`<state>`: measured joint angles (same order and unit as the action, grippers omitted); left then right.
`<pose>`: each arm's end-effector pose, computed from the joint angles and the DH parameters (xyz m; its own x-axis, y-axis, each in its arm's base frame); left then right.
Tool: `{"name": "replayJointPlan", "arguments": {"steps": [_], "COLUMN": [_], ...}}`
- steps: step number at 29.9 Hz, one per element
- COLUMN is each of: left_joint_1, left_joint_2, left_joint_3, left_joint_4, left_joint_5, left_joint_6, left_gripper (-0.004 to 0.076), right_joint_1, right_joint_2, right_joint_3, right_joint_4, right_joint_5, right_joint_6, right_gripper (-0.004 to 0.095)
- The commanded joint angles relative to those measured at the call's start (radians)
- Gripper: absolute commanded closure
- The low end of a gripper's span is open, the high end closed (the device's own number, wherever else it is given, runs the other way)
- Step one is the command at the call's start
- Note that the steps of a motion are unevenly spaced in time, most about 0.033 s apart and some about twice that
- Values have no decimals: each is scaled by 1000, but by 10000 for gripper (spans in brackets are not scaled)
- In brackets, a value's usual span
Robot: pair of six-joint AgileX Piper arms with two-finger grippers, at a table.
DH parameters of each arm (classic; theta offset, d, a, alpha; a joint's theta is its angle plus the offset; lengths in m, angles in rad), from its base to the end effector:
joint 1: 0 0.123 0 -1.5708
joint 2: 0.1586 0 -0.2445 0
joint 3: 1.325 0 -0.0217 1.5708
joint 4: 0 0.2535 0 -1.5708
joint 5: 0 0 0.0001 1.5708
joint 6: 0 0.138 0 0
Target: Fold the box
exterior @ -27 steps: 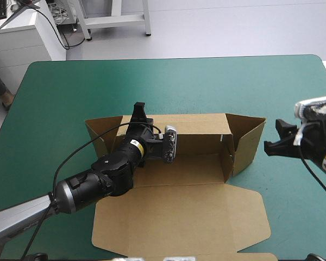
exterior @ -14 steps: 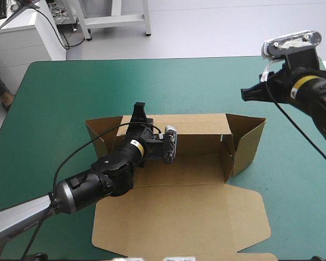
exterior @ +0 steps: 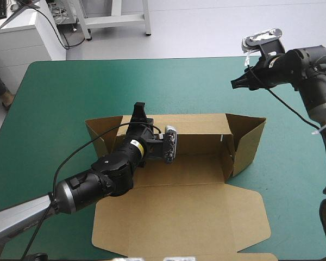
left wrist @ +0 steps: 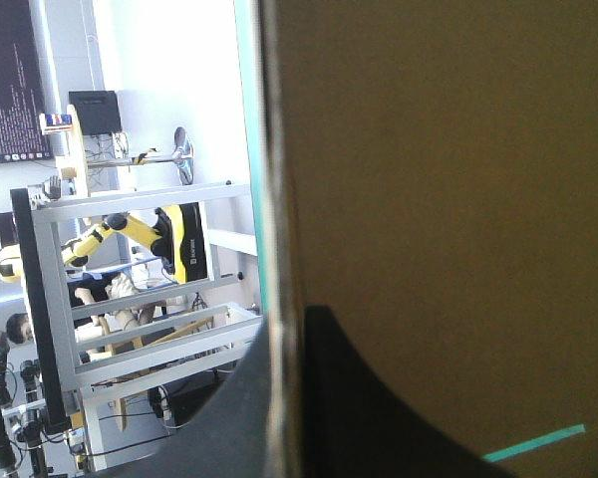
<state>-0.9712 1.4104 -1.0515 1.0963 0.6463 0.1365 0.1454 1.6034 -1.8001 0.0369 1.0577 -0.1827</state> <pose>0.2560 -0.2434 0.2542 0.2714 0.9598 -0.0714 0.4794 -0.0705 0.8747 0.3777 0.0598 0.3584 -0.6545 -0.2613 -0.7095 -0.2786 0.9557 -0.0951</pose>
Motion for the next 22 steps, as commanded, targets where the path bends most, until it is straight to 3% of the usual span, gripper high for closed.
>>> {"name": "replayJointPlan", "arguments": {"steps": [1, 6, 14, 20, 22], "left_joint_1": [-10, -10, -10, -10, -10], "left_joint_2": [-20, -20, -20, -20, -20], "left_joint_3": [-11, -11, -11, -11, -11], "left_joint_4": [-23, -23, -23, -23, -23], "left_joint_5": [-28, -40, -66, -69, -69], "left_joint_6": [-1, -1, -1, -1, -1], "left_gripper": [732, 732, 732, 732, 732], "right_joint_1": [-7, -7, -14, -14, -14], "right_joint_2": [-11, 16, 69, 95, 97], "right_joint_3": [-36, -36, -36, -36, -26], "right_joint_4": [8, 8, 1, 8, 13], "right_joint_5": [-76, -94, -18, 176, 195], "right_joint_6": [-25, -69, -114, -147, -161], "right_gripper": [517, 505, 289, 319, 341]}}
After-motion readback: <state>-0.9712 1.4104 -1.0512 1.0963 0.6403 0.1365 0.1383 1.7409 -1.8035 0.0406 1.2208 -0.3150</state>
